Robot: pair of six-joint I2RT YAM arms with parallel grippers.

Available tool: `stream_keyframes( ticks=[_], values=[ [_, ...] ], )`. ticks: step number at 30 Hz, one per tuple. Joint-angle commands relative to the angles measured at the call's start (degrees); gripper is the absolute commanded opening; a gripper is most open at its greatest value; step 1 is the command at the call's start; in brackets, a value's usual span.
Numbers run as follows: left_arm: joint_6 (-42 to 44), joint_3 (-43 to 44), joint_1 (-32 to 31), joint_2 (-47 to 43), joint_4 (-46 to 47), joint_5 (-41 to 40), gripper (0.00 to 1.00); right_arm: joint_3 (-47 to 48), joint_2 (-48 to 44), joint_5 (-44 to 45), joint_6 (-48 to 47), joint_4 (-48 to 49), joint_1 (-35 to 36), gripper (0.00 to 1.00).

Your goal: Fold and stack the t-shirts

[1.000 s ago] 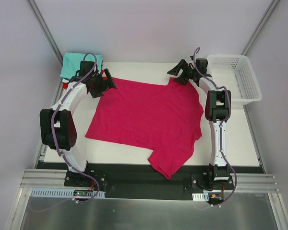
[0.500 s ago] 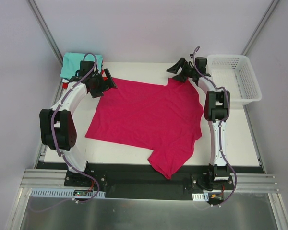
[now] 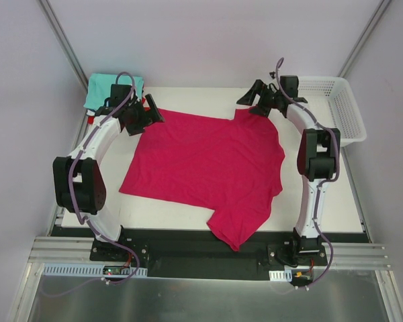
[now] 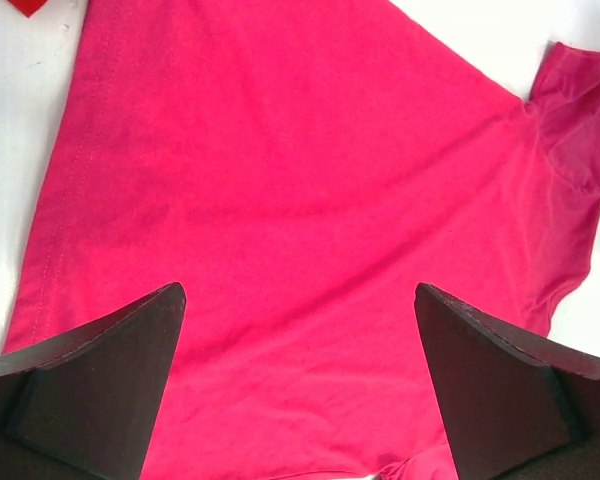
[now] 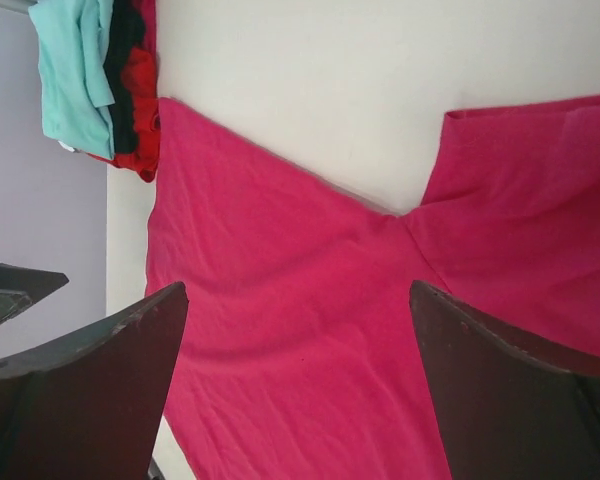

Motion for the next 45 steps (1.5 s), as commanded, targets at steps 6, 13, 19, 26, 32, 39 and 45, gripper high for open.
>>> stream_keyframes(
  ticks=[6,13,19,26,32,39,45],
  values=[
    [0.1,-1.1,-0.9,-5.3,-0.3,0.0,0.99,-2.2,-7.5,10.3,-10.3,-11.9,1.0,0.96],
    [0.0,-1.6,-1.3,-3.7,-0.2,-0.3,0.99,0.5,-7.8,31.7,-18.2,-25.8,4.4,0.96],
    [0.1,-2.4,-3.2,-1.4,-0.1,0.2,0.99,-2.7,-11.0,39.2,-19.4,-33.1,7.1,0.96],
    [-1.9,-7.4,-5.4,-2.6,-0.2,0.6,0.99,-14.4,-20.6,51.6,-18.3,-39.7,11.7,0.96],
    [-4.2,-14.7,-6.9,-5.4,-0.5,-2.7,0.99,-27.3,-28.6,52.9,-15.7,-36.5,14.3,0.96],
    [-6.5,-19.7,-7.3,-7.2,0.0,-2.0,0.99,-35.2,-30.7,48.1,-12.6,-34.1,15.2,0.96],
    [-8.9,-23.8,-7.8,-9.5,-0.1,-3.5,0.99,-39.6,-35.0,42.2,-8.3,-32.0,18.2,0.96]
  ],
)
